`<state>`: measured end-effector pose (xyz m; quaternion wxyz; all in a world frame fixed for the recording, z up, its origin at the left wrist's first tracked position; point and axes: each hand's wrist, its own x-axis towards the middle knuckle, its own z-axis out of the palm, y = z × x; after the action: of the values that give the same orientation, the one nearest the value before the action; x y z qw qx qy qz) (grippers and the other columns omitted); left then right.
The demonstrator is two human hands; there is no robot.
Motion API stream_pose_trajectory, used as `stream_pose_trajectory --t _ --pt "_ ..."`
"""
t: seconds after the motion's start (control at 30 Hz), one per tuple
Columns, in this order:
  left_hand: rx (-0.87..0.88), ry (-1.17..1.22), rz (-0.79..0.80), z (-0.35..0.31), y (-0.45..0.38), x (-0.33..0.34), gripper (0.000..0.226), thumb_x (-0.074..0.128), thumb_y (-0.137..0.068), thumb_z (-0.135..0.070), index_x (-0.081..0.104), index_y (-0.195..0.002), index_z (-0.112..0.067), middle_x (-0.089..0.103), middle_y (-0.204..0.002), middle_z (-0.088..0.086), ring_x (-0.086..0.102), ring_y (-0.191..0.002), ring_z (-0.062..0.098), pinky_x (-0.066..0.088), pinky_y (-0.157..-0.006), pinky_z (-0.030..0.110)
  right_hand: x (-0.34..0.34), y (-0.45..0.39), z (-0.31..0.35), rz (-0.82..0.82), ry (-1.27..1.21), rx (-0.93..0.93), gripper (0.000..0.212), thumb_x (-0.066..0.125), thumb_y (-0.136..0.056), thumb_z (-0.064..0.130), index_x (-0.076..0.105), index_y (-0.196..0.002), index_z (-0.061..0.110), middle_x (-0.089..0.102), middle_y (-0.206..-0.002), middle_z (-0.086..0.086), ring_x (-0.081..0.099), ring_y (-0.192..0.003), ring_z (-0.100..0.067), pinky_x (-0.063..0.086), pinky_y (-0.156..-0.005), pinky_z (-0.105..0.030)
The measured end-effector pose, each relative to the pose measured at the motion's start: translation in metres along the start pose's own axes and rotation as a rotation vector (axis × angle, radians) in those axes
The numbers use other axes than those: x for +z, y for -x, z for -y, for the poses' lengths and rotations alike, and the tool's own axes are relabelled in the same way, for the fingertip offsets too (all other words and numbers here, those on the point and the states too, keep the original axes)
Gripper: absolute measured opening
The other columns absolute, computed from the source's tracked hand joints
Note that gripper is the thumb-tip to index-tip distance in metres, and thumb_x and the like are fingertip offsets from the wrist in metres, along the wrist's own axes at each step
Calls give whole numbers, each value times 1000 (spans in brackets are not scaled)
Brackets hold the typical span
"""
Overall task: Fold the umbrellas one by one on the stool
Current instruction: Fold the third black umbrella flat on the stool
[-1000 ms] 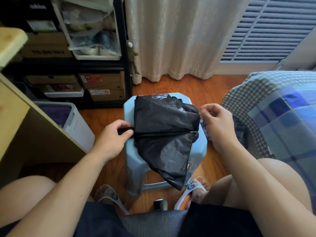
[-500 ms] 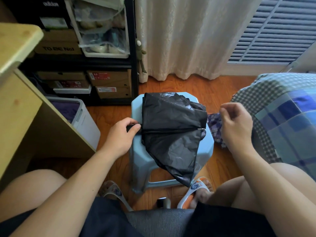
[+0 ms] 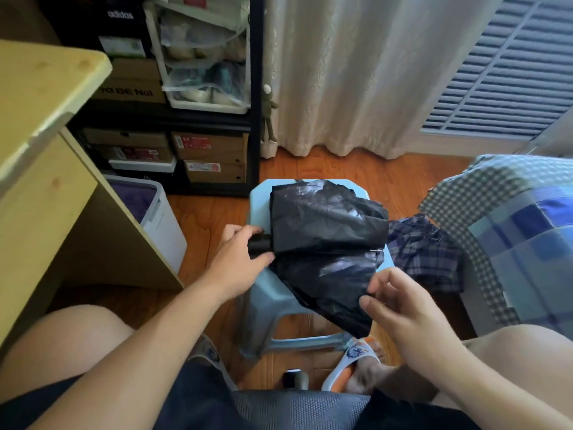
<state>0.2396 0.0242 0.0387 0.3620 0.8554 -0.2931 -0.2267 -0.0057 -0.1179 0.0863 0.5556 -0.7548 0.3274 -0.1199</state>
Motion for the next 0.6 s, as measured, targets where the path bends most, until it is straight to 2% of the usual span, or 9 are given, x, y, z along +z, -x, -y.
stream_pose_trajectory --t 0.07,0.17,0.23,0.27,0.33,0.4,0.5,0.53,0.6 --pt "60 12 -1 4 2 -5 42 74 -92 -19 58 -131 -20 56 -127 -1 54 -117 17 37 -95 23 -5 -5 15 -42 -102 -69 27 63 -95 -8 60 -82 16 55 -66 5 46 -62 -4 38 -58 -16" --pt "57 8 123 6 4 -13 27 68 -97 -34 63 -122 -26 71 -108 -5 66 -101 15 52 -87 33 -12 -14 34 -87 -128 -163 28 61 -98 -1 67 -87 24 57 -74 4 50 -71 -7 42 -63 -14" --pt "33 -1 217 5 6 -19 20 60 -101 -43 64 -116 -30 71 -91 -7 67 -85 12 55 -79 36 -17 -19 46 -121 -131 -184 17 63 -98 11 71 -91 25 63 -79 4 55 -75 -6 45 -66 -15" --pt "35 -8 233 5 6 -20 21 57 -102 -44 65 -114 -30 70 -90 -10 66 -85 10 54 -80 36 -19 -19 53 -107 -160 -165 7 65 -96 23 72 -96 25 67 -85 4 59 -79 -8 48 -69 -18" --pt "46 -37 209 5 6 -18 24 57 -102 -44 67 -116 -28 68 -103 -11 63 -98 10 52 -89 36 -23 -21 60 -36 -257 -122 30 67 -85 44 72 -111 28 74 -101 -1 68 -92 -17 57 -77 -26" --pt "57 -157 101 8 4 -12 32 57 -101 -45 65 -125 -25 56 -113 -5 55 -106 15 45 -91 33 -26 -23 60 -9 -255 -134 52 69 -81 42 62 -131 29 74 -110 -7 71 -100 -21 60 -84 -29" --pt "79 -286 -57 9 2 -2 39 57 -99 -50 64 -128 -24 49 -111 -1 50 -109 20 41 -90 34 -25 -23 51 32 -5 -206 74 78 -81 42 47 -147 32 73 -101 1 71 -93 -10 56 -86 -22" --pt "92 -313 -101 9 1 0 39 57 -98 -52 65 -125 -24 52 -110 0 51 -109 23 42 -90 35 -22 -23 49 32 73 -206 70 78 -84 33 48 -147 30 72 -90 7 68 -84 -4 53 -81 -17" --pt "114 -385 -177 7 -2 4 42 56 -97 -56 66 -123 -24 56 -109 1 52 -108 25 44 -88 38 -19 -26 42 -17 172 -201 52 74 -92 11 57 -138 29 57 -65 13 54 -62 0 45 -65 -11"
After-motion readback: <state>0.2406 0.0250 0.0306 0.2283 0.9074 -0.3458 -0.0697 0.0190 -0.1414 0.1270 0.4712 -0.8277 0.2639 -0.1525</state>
